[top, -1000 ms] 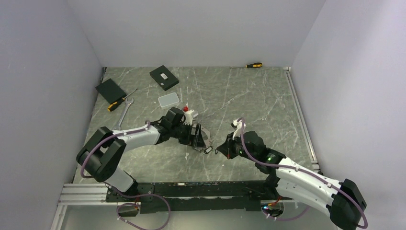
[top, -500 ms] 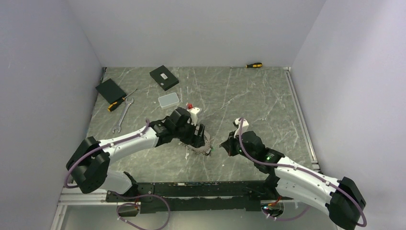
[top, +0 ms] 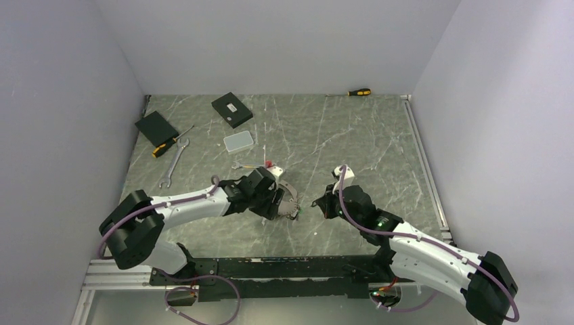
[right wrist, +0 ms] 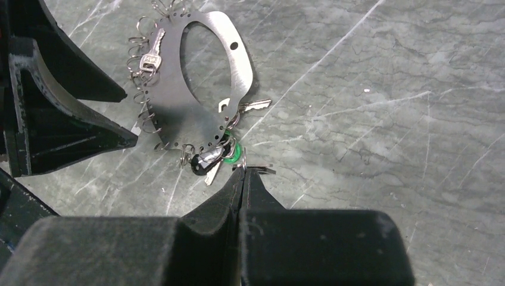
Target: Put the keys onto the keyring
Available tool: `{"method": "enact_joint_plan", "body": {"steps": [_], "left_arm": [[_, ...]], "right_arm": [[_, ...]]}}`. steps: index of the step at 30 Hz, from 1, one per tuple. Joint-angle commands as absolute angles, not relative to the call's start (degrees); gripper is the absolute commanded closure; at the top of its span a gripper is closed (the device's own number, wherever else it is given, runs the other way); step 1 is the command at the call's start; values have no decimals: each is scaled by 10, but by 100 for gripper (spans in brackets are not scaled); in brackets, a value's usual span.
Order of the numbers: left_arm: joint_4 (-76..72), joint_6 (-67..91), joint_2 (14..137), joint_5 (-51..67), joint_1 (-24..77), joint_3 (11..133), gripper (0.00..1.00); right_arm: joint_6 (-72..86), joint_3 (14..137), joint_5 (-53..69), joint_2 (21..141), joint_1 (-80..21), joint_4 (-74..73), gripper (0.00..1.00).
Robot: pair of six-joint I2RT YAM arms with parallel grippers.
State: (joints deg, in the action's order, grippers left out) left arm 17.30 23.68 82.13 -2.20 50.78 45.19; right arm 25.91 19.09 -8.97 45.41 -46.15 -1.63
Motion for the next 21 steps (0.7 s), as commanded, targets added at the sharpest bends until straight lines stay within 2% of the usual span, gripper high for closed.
{"method": "enact_joint_plan", "body": {"steps": [1,7,16,21], "left_arm": [[127,184,830,-5,531,450,42],[125,158,865,-25,551,455,55],[114,148,839,-59,553,438,63],[103,135,838,-70,553,431,75]], "right_arm": [[243,205,-101,452,-461,-3,100],[247,208,-98,449,-461,-11,100],[243,212,-80,453,-461,-11,100],[242,216,-78,451,-461,-15,100]]}}
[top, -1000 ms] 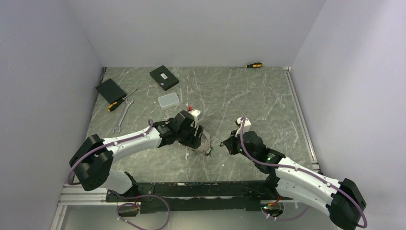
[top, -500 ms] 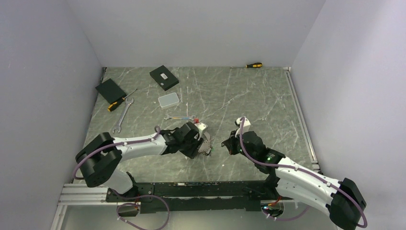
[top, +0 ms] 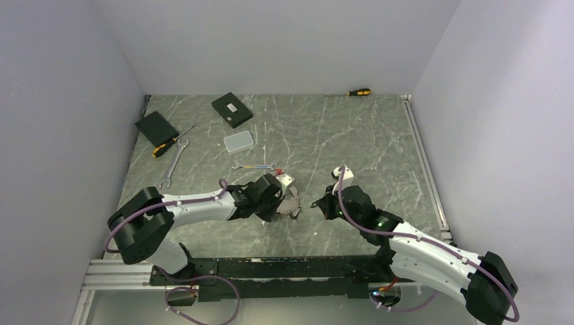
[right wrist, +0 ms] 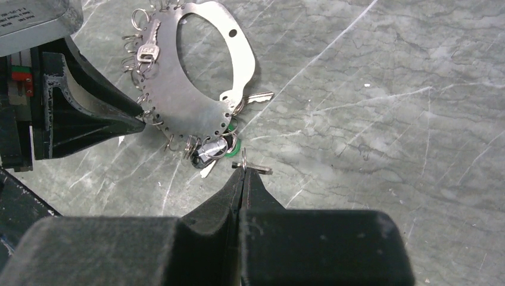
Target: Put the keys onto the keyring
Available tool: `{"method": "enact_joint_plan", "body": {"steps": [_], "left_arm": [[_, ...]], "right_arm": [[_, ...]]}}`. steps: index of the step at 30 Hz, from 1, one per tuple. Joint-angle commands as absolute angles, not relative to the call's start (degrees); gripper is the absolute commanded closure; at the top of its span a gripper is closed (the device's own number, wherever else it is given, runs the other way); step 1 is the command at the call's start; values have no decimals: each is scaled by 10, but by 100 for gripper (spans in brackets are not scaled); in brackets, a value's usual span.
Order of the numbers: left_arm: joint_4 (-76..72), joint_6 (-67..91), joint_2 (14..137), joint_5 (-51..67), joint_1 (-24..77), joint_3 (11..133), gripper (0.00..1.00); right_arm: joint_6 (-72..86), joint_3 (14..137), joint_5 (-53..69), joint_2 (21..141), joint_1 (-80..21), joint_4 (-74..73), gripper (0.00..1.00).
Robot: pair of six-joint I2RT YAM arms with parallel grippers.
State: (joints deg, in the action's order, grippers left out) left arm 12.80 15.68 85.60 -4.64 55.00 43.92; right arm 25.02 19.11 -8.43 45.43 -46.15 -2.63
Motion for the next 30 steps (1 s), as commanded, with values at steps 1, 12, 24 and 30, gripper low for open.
{"method": "enact_joint_plan", "body": {"steps": [1,12,24,30], "left_arm": [[101,134,839,-72,553,429,77],[89,139,792,44,548,445,100],[144,176,757,22,545,453,33],[179,198,758,-20,544,462,47]], "right_arm": [[242,216,-77,450,-461,-17,100],[245,223,-79,440,-461,-29,100],[248,226,-80,434,-461,-38,100],[247,226,-80,434,-461,-35,100]]}}
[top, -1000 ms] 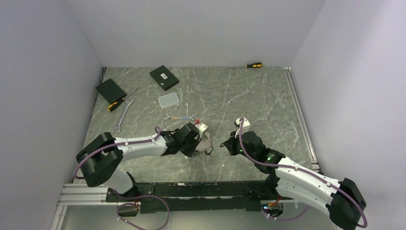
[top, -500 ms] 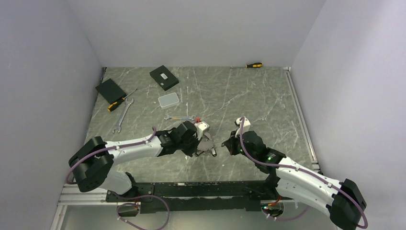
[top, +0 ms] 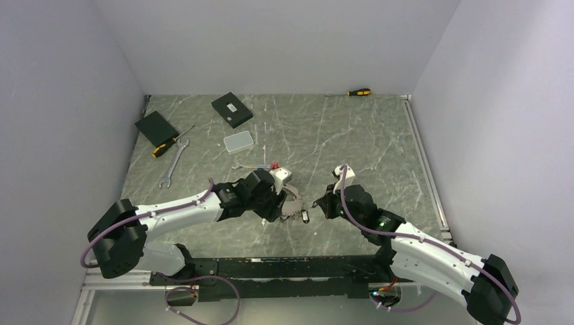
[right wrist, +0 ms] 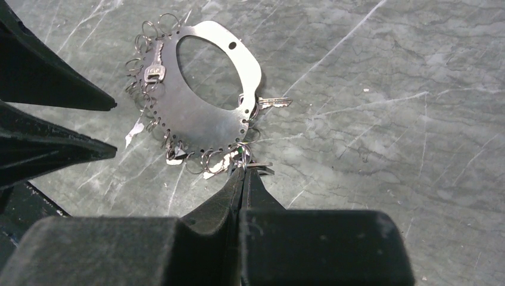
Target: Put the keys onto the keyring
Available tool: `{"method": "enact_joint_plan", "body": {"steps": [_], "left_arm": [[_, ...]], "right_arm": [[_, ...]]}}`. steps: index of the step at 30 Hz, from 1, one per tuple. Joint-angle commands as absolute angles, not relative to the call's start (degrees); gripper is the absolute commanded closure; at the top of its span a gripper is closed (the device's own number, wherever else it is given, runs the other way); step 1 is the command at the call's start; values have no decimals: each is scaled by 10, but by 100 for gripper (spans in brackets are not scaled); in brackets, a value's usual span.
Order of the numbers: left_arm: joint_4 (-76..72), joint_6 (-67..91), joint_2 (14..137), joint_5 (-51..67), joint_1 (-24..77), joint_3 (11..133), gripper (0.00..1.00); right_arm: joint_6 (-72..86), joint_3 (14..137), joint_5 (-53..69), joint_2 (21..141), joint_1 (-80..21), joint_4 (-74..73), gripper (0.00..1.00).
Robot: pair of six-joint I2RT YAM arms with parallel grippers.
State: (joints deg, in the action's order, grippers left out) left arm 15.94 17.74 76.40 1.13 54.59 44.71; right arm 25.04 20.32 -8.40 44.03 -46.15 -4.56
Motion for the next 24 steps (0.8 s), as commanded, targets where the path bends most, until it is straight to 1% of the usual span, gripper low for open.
{"method": "enact_joint_plan", "body": {"steps": [1,4,12,24], "left_arm": [[177,202,761,-22,545,458,50],[177,217,769,-34,544,454,55],[161,240,788,-66,545,447,56],[86,196,813,-18,544,410,62]], "right_arm": [[247,226,-79,435,-461,-34,100],[247,226,-77,438,-461,-33,100],[244,229,-74,446,-461,-32,100],[241,233,-74,447,-461,-35,100]]}}
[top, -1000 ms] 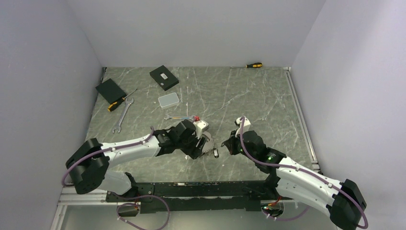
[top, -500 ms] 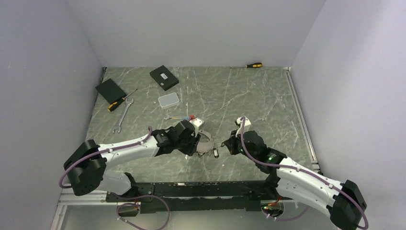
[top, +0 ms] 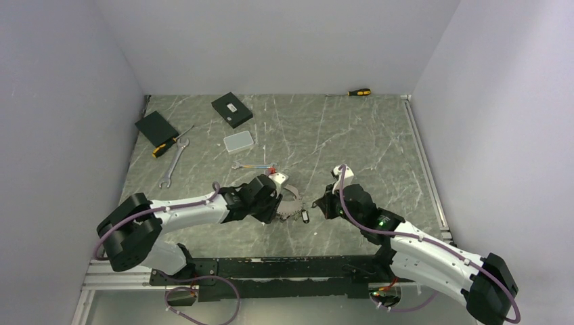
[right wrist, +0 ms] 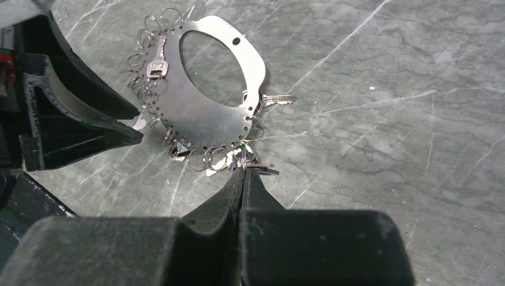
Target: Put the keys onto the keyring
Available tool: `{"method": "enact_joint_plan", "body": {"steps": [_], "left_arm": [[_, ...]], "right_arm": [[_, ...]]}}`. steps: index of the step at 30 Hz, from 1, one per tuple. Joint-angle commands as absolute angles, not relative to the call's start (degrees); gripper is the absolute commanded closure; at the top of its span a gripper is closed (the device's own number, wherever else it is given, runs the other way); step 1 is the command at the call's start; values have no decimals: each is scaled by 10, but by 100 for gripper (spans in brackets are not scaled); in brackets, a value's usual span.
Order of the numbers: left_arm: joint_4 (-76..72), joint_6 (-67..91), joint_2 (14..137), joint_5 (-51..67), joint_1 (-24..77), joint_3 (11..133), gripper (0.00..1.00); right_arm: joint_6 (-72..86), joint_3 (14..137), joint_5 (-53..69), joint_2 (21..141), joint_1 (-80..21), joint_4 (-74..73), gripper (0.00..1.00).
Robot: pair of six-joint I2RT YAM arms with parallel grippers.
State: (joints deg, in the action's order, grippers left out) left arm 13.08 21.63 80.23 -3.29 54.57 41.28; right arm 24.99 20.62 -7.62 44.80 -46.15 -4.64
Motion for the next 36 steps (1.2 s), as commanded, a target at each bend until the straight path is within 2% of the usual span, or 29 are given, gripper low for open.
{"method": "enact_joint_plan", "body": {"steps": [1,5,9,12,25,30,36], "left_arm": [[86,195,816,-21,544,412,63],[103,187,805,-38,544,429,63],[158,193,780,-92,544,462,50],[188,195,778,-117,540,474,48],[194,199,811,-101,506,473,61],[139,177,781,-7,508,444,62],[109,162,791,43,507,426,64]], "right_arm": [[241,234,-74,447,-461,-36,100],[242,235,-76,446,-461,-39,100],[243,235,-76,444,-461,-40,100],[242,234,-76,448,-461,-36,100],[243,235,-76,447,-461,-40,100],[243,236,-77,447,-461,-40,100],[243,236,-76,450,-461,-36,100]]}}
